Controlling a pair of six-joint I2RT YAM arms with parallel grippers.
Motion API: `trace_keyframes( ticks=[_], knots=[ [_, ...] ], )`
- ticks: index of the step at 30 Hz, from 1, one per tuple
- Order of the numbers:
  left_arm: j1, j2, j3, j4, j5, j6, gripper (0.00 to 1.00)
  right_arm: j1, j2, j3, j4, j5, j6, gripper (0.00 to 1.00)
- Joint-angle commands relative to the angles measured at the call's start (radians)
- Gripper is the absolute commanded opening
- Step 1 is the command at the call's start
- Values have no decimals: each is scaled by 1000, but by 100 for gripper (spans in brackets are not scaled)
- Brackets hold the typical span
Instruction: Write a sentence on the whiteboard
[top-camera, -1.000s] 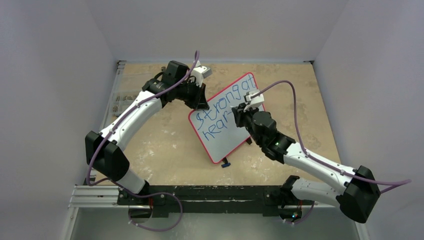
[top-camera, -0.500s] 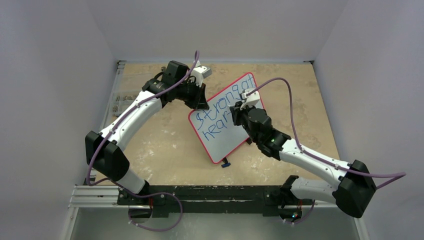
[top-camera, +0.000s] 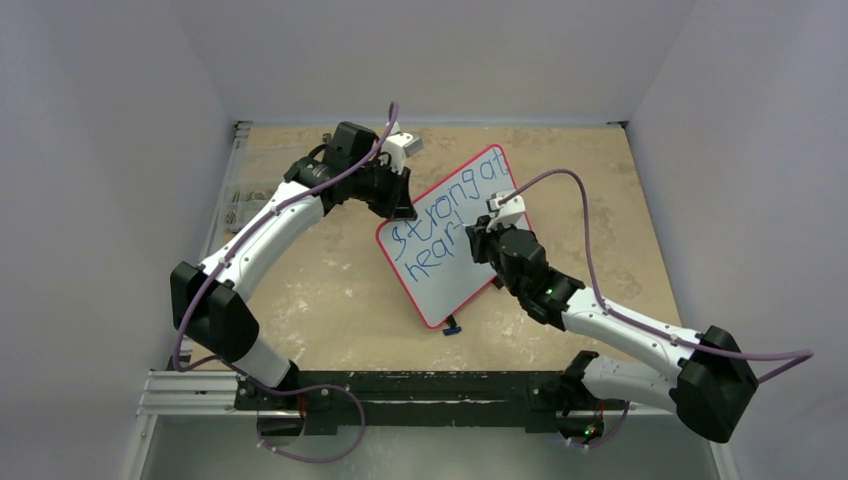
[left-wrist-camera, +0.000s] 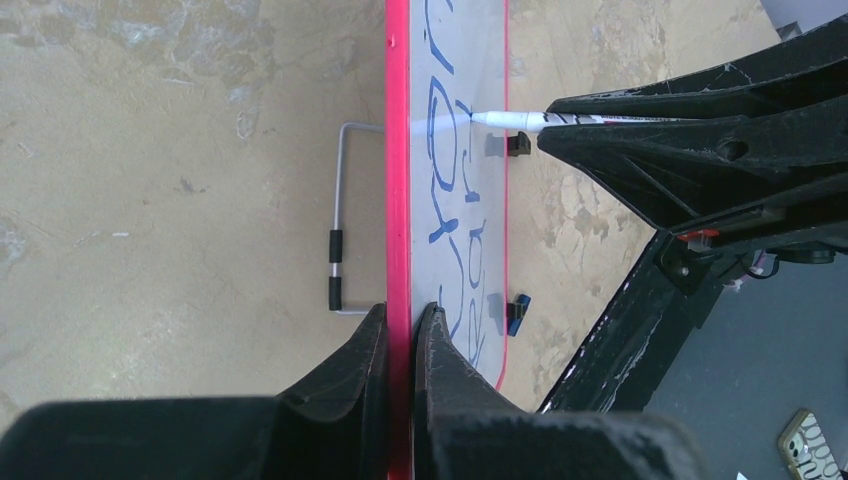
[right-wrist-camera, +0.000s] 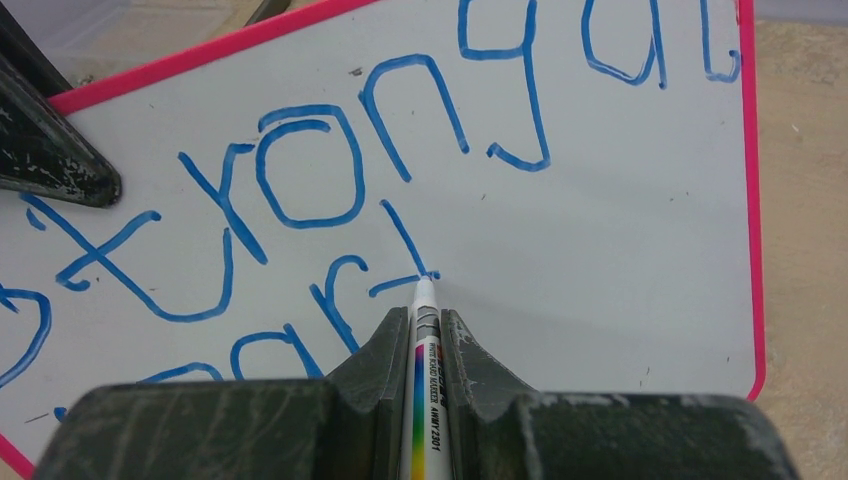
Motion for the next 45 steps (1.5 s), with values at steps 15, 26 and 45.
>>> trace_keyframes(
  ticks=[15,26,45],
  knots=[
    [-15,2,-18,-96,-118,101,0,-2,-22,-107,-45,-42,64,0],
    [-15,8,-19,-96,-119,101,0,-2,-7,-89,-63,28,49,0],
    [-15,9,-17,-98,-116,101,0,-17,71,56,-50,87,-53,0]
  ],
)
